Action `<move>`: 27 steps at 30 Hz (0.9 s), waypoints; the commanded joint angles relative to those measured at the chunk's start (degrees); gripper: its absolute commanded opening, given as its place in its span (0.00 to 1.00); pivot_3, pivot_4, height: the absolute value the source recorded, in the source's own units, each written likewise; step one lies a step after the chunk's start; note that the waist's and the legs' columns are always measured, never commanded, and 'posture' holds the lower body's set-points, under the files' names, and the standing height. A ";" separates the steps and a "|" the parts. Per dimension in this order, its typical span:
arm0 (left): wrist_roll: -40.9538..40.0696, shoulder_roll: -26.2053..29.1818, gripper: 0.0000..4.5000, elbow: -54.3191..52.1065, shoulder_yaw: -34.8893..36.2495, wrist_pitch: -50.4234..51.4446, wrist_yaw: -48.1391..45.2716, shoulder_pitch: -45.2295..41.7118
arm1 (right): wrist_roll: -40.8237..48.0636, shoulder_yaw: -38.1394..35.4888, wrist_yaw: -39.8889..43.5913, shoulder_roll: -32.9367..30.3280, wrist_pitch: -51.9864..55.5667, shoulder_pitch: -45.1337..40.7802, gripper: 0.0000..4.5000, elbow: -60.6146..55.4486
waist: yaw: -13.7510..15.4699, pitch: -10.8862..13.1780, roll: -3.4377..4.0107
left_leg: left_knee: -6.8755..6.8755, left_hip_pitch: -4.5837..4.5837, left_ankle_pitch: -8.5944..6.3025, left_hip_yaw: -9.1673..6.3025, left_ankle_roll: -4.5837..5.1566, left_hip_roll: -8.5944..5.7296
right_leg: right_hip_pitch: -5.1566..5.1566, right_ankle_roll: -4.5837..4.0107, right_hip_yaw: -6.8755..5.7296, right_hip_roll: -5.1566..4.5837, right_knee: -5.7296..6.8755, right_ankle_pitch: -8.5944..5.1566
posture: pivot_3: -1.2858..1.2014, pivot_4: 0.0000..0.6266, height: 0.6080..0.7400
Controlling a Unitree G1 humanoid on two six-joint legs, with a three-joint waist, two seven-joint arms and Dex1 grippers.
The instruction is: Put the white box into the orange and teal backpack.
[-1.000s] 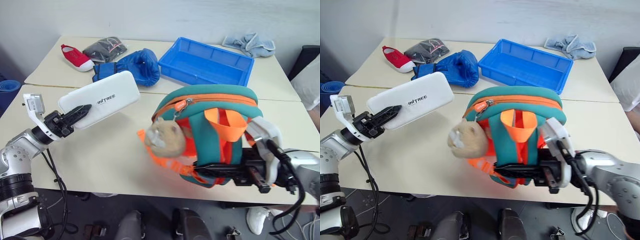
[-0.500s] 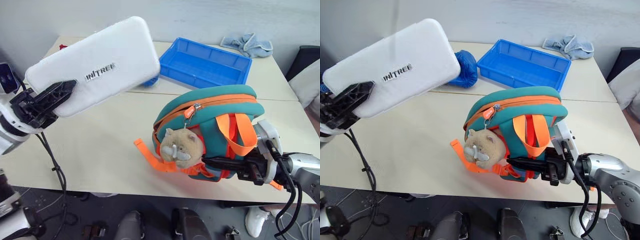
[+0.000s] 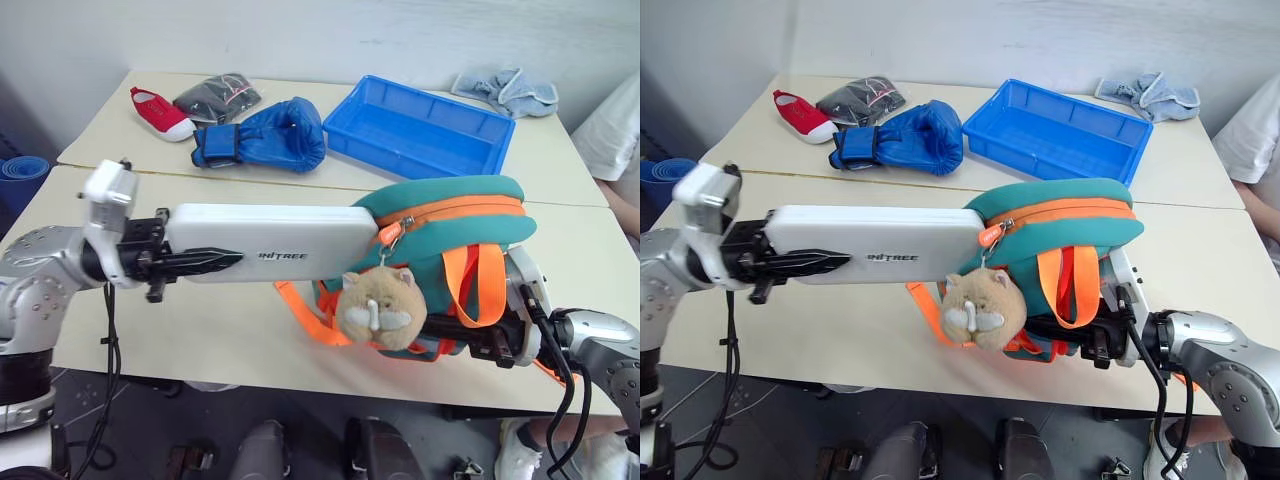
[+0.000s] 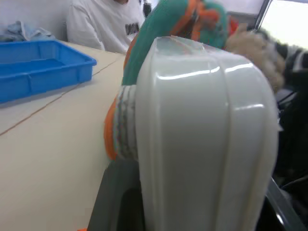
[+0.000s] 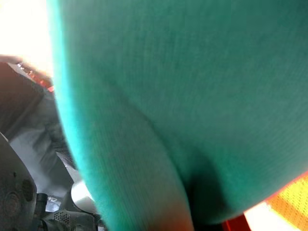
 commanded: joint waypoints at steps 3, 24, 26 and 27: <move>10.07 -7.87 0.28 -2.38 -11.52 -4.80 4.82 -8.98 | -0.42 -0.49 0.04 0.68 -0.59 1.32 0.01 -0.61 | 0.91 -0.01 -0.02 | 0.10 -0.04 -0.02 0.01 0.15 -0.04 | 0.04 0.09 0.00 -0.02 0.00 0.05 | 0.52 0.24 1.00; 8.65 -23.27 0.92 16.86 -9.44 -8.10 -0.49 -19.90 | -8.12 4.82 -12.67 11.49 -6.05 -4.80 0.00 -2.51 | -0.03 -0.01 -0.02 | 0.46 -0.15 0.08 0.11 0.21 0.07 | -0.04 0.19 0.02 0.23 0.18 0.10 | 0.52 0.24 1.00; 9.66 -17.79 0.92 19.22 -9.56 -8.80 -7.00 -18.71 | -9.61 5.57 -13.89 11.92 -6.07 -5.43 0.00 -2.00 | -0.52 0.01 0.01 | 0.44 -0.14 0.12 0.12 0.14 0.09 | -0.08 0.17 0.02 0.25 0.25 0.09 | 0.52 0.24 1.00; 11.55 -15.04 0.92 20.59 -10.47 -10.51 -9.99 -17.98 | -10.17 5.85 -14.37 12.08 -6.08 -5.68 0.00 -1.70 | -0.58 0.01 0.01 | 0.42 -0.14 0.13 0.13 0.13 0.09 | -0.11 0.14 0.02 0.26 0.28 0.08 | 0.52 0.24 1.00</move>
